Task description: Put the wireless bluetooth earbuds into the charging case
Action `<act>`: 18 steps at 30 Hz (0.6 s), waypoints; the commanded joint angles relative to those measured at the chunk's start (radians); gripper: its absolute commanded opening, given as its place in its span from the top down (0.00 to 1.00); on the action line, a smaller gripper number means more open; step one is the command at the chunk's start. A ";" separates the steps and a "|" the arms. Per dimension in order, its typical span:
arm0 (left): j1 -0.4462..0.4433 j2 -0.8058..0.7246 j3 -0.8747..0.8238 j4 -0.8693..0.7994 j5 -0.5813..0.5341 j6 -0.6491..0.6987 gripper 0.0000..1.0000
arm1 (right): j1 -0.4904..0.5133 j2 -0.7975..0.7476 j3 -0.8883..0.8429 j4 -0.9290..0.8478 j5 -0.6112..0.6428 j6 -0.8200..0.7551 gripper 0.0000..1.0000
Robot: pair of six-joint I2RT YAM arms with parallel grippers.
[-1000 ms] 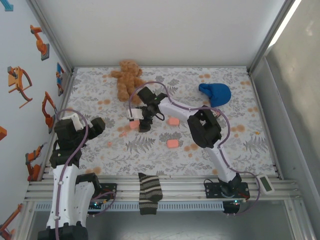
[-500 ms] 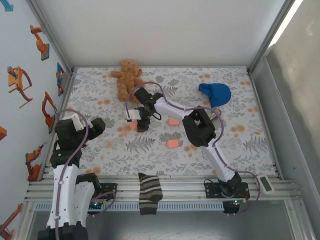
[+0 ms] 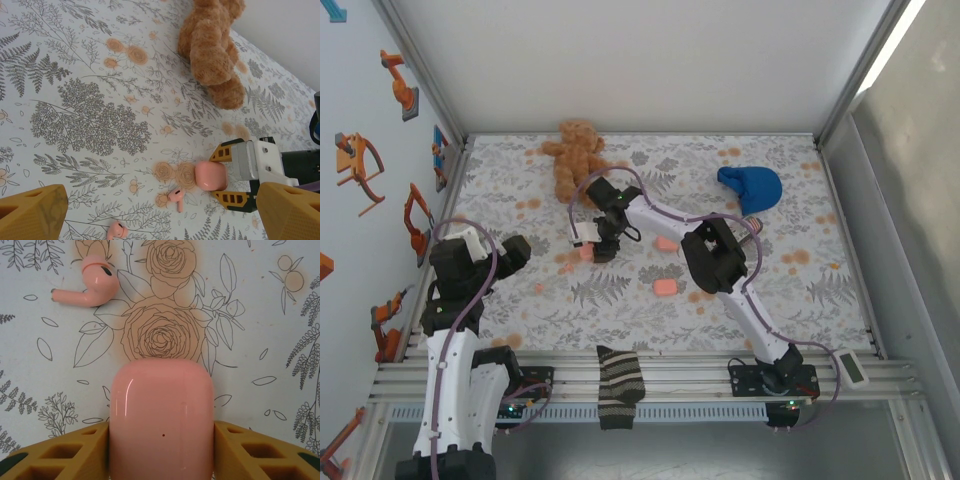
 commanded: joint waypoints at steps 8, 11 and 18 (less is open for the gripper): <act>0.007 -0.003 -0.029 0.073 0.103 -0.031 0.04 | 0.001 -0.126 -0.153 0.151 0.034 0.028 0.58; 0.007 -0.015 -0.028 0.077 0.119 -0.035 0.04 | -0.003 -0.193 -0.235 0.226 0.031 0.042 0.59; 0.007 -0.019 -0.023 0.105 0.236 -0.023 0.01 | -0.016 -0.353 -0.376 0.308 0.041 0.076 0.59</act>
